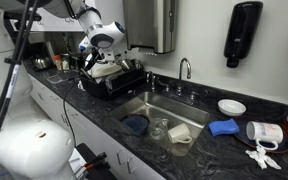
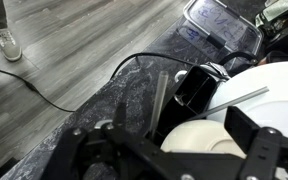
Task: Remove the straw from the dish rack and put it inside the glass in the sink.
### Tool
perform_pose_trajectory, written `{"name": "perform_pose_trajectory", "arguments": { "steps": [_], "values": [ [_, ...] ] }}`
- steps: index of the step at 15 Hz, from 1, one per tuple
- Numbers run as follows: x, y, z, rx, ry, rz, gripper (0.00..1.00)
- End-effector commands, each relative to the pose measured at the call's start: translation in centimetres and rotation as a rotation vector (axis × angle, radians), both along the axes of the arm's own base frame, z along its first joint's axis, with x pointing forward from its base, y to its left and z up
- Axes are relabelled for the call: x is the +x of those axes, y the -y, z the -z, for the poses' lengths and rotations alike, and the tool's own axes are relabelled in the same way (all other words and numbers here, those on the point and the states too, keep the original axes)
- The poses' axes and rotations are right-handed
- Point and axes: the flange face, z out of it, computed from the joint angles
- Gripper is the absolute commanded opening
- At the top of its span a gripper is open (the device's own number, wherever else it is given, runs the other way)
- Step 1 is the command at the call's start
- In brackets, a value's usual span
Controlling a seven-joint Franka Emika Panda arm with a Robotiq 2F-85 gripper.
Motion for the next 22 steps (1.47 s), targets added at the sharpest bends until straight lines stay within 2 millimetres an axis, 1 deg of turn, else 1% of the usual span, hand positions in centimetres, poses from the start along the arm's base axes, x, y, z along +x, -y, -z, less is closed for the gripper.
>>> {"name": "perform_pose_trajectory", "arguments": {
  "steps": [1, 11, 15, 16, 17, 22],
  "values": [
    [0.3, -1.8, 0.5, 0.043, -0.002, -0.054, 1.0],
    [-0.9, -4.3, 2.2, 0.077, -0.024, -0.194, 1.0],
    [-0.7, -4.9, 2.9, 0.074, -0.03, -0.21, 1.0],
    [-0.7, -5.1, 3.1, 0.072, -0.033, -0.207, 0.94],
    [-0.8, -5.2, 3.3, 0.068, -0.038, -0.204, 0.74],
    [-0.4, -5.3, 4.0, 0.062, -0.052, -0.197, 0.37]
  ]
}}
